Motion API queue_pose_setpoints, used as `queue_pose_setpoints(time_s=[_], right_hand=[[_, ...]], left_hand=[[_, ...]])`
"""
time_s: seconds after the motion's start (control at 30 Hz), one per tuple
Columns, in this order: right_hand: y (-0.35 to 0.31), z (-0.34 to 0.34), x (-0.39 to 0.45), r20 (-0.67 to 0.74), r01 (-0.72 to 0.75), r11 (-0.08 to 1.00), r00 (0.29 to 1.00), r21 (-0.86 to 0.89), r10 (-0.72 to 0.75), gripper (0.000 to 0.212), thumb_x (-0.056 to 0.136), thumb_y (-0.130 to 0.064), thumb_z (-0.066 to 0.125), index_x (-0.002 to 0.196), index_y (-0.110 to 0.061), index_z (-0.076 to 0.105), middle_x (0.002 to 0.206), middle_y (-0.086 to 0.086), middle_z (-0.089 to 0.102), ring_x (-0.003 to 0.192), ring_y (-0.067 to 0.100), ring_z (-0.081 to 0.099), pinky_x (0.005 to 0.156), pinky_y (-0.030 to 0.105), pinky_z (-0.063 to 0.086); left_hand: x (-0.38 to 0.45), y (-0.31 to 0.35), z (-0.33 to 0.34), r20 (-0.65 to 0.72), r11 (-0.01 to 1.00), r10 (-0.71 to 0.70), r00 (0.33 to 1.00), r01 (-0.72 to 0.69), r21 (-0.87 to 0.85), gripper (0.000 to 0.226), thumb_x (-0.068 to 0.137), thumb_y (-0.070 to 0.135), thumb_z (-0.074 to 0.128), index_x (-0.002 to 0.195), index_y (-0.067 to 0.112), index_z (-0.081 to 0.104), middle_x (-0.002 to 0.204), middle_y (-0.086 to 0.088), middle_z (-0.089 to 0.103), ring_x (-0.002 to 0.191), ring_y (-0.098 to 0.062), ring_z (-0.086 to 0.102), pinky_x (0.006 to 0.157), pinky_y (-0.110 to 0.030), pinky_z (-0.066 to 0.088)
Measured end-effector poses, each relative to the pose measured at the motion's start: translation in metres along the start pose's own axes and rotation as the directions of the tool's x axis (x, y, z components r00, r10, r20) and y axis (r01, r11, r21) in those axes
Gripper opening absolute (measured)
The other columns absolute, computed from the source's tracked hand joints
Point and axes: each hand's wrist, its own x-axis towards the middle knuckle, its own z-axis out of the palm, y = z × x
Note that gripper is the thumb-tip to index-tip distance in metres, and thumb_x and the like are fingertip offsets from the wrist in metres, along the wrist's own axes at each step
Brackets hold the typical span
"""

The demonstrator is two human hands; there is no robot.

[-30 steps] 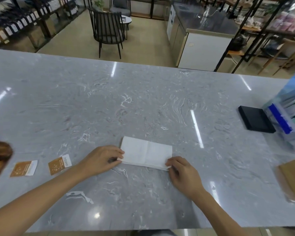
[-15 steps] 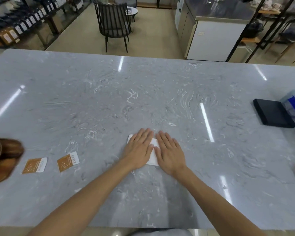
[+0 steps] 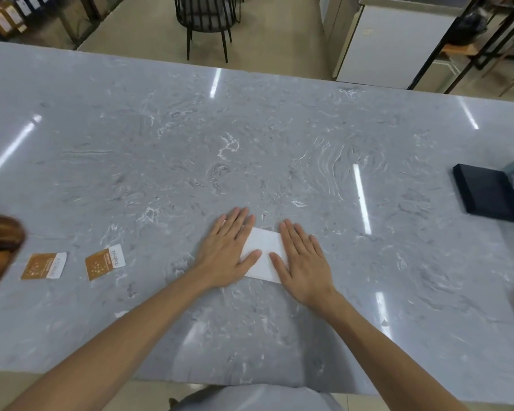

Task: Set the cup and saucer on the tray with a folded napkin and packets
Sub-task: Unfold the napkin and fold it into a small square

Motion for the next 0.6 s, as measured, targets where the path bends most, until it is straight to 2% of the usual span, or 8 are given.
queue_pose_setpoints(time_s=[0.1,0.17,0.27,0.33,0.4,0.5,0.53,0.6], right_hand=[[-0.002,-0.003,-0.022,0.059,0.016,1.0,0.998,0.005,-0.016,0.071,0.105,-0.055,0.023,0.162,-0.021,-0.002,0.171,-0.004,-0.002,0.157,0.013,-0.006,0.129,0.041,0.001],[-0.009,-0.005,-0.043,0.052,0.027,0.997,0.998,0.07,-0.031,0.068,0.106,-0.051,0.027,0.162,-0.023,0.001,0.171,-0.003,0.0,0.158,0.015,-0.004,0.128,0.037,-0.001],[-0.019,-0.013,-0.072,-0.022,0.039,0.982,0.999,0.184,-0.036,0.056,0.107,-0.034,0.041,0.159,-0.018,0.026,0.166,0.003,0.026,0.154,0.022,0.023,0.126,0.033,0.013],[-0.022,-0.019,-0.084,-0.036,0.069,0.971,0.997,0.227,-0.062,0.052,0.102,-0.014,0.05,0.152,-0.012,0.041,0.157,0.008,0.044,0.143,0.028,0.04,0.122,0.04,0.028],[-0.023,-0.024,-0.091,-0.026,0.065,0.956,0.998,0.286,-0.06,0.055,0.093,0.002,0.054,0.146,-0.01,0.049,0.147,0.011,0.052,0.134,0.03,0.046,0.115,0.043,0.039],[-0.025,-0.025,-0.1,-0.036,0.057,0.935,0.998,0.35,-0.047,0.047,0.091,0.002,0.059,0.136,-0.013,0.06,0.141,0.012,0.051,0.119,0.027,0.059,0.101,0.035,0.052],[-0.027,-0.024,-0.103,-0.041,0.071,0.933,0.997,0.352,-0.06,0.042,0.092,-0.001,0.062,0.132,-0.014,0.063,0.143,0.013,0.049,0.111,0.025,0.063,0.094,0.033,0.056],[-0.031,-0.023,-0.108,-0.061,0.144,0.936,0.989,0.32,-0.132,0.035,0.091,-0.005,0.069,0.125,-0.013,0.068,0.145,0.016,0.048,0.1,0.023,0.067,0.083,0.029,0.059]], left_hand=[[0.006,-0.019,-0.003,0.04,0.981,0.179,0.983,-0.181,0.073,0.078,0.101,0.061,0.018,0.161,0.016,0.003,0.171,-0.007,0.001,0.157,-0.02,-0.007,0.127,-0.043,0.003],[0.014,-0.033,-0.008,0.073,0.937,0.324,0.943,-0.331,0.115,0.075,0.102,0.061,0.016,0.161,0.018,-0.002,0.171,-0.004,-0.003,0.157,-0.019,-0.01,0.127,-0.045,0.005],[0.021,-0.046,-0.019,0.112,0.876,0.456,0.883,-0.468,0.12,0.073,0.103,0.059,0.022,0.161,0.022,-0.002,0.171,-0.003,-0.004,0.157,-0.018,-0.01,0.127,-0.045,0.006],[0.016,-0.044,-0.022,0.086,0.876,0.457,0.885,-0.465,0.128,0.071,0.104,0.058,0.025,0.161,0.025,0.0,0.171,-0.003,-0.005,0.157,-0.02,-0.011,0.127,-0.044,0.003],[0.001,-0.031,-0.022,0.009,0.912,0.401,0.916,-0.4,0.086,0.064,0.105,0.052,0.027,0.161,0.025,0.012,0.171,-0.006,-0.001,0.157,-0.024,-0.005,0.127,-0.045,0.006],[-0.048,-0.003,-0.013,-0.132,0.932,0.332,0.934,-0.346,-0.109,0.053,0.102,0.046,0.043,0.147,0.018,0.047,0.165,-0.011,0.028,0.152,-0.031,0.026,0.12,-0.049,0.028],[-0.069,0.005,-0.009,-0.163,0.925,0.309,0.937,-0.336,-0.176,0.054,0.098,0.049,0.049,0.143,0.018,0.052,0.161,-0.01,0.035,0.147,-0.03,0.034,0.117,-0.047,0.032],[-0.109,0.016,-0.004,-0.131,0.926,0.262,0.956,-0.288,-0.246,0.063,0.092,0.057,0.056,0.142,0.02,0.053,0.156,-0.007,0.04,0.142,-0.026,0.04,0.114,-0.044,0.036]])
